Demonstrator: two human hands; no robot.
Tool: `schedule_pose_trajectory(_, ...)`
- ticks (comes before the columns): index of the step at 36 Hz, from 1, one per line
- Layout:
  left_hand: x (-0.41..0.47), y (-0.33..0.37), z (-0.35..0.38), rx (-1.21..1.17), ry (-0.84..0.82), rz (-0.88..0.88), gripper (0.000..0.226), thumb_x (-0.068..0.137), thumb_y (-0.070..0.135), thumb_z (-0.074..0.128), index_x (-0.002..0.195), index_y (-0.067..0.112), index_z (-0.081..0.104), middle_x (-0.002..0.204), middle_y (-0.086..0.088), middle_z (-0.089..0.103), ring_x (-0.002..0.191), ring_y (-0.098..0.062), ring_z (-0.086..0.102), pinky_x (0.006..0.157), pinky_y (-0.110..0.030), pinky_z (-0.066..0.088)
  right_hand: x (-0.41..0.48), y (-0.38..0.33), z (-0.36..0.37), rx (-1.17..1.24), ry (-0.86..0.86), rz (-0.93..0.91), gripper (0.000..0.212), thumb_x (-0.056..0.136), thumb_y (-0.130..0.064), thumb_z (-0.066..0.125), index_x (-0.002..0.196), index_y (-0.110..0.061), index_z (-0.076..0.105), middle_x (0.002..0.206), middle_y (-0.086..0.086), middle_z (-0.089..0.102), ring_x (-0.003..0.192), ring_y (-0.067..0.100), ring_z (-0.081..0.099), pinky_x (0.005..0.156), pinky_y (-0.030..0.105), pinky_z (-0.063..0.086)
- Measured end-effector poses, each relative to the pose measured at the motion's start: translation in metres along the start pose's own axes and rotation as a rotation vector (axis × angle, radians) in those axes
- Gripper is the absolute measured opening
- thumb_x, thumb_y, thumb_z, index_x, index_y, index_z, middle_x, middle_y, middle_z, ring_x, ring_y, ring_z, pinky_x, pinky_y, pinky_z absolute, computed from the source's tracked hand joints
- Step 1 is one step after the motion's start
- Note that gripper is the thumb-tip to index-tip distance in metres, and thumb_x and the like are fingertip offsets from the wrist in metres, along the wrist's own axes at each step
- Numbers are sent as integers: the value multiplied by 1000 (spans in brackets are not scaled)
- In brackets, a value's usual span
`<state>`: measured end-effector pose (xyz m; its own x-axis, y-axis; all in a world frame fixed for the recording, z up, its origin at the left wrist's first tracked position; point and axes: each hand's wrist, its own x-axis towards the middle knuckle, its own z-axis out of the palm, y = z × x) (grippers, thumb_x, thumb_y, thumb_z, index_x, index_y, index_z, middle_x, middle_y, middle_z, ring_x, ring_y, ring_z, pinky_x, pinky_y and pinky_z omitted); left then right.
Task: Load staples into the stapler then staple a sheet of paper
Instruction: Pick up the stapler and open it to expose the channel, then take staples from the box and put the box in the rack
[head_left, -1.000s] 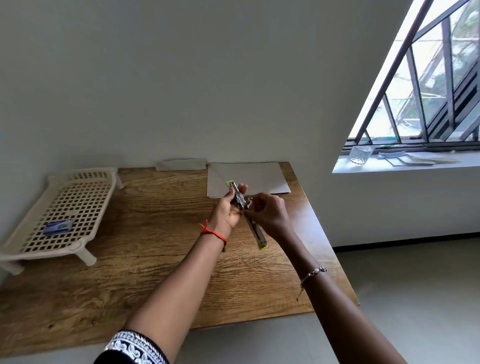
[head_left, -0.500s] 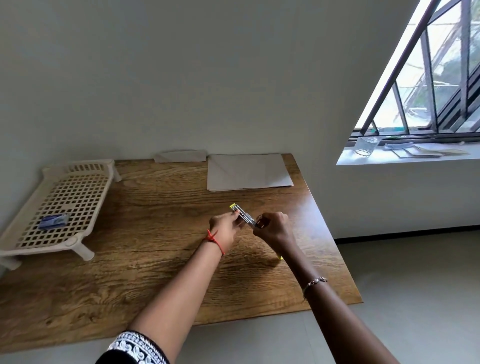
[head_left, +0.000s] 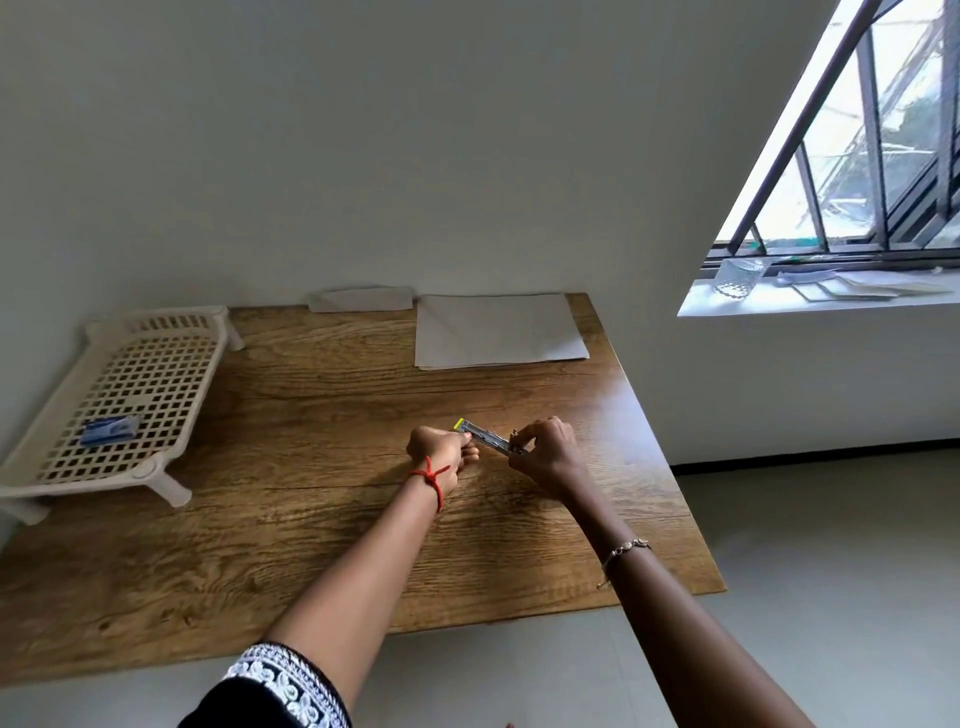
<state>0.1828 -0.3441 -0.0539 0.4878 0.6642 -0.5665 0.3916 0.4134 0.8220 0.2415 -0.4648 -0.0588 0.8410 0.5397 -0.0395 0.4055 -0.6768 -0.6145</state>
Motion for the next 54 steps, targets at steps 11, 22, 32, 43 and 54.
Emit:
schedule_pose_trajectory(11,0,-2,-5,127,109,61,30,85,-7,57,56,1,52,52,-9,52,16,-1,42,27,-12,40,6,-2,-3,-33,-57,-70,26,68,-8,74,94,-5,71,103,11,69,101,22,50,72,24,35)
schedule_pose_trajectory(22,13,-6,-19,132,144,127,30,81,-6,60,53,3,55,49,-9,53,19,-1,44,27,-11,39,16,0,-1,-69,-100,-132,23,68,-16,77,90,-13,72,105,8,66,98,20,51,77,25,39)
schedule_pose_trajectory(32,27,3,-40,220,288,269,26,73,7,59,47,9,59,38,1,55,35,-10,52,43,-17,41,39,-4,-15,-97,-339,-188,34,73,-16,68,107,-15,66,114,5,63,112,24,44,89,34,41)
schedule_pose_trajectory(43,15,45,-104,156,383,511,22,84,12,60,62,9,62,62,-9,59,56,-17,52,54,-24,37,85,-85,-28,74,-737,-371,40,75,-6,61,115,-8,61,105,8,62,91,14,55,70,17,44)
schedule_pose_trajectory(54,33,91,-199,216,588,641,20,77,5,62,58,5,58,56,-13,51,56,-16,45,42,-19,25,109,-187,34,57,-756,-511,16,78,-1,64,93,4,65,93,22,69,75,20,58,61,23,46)
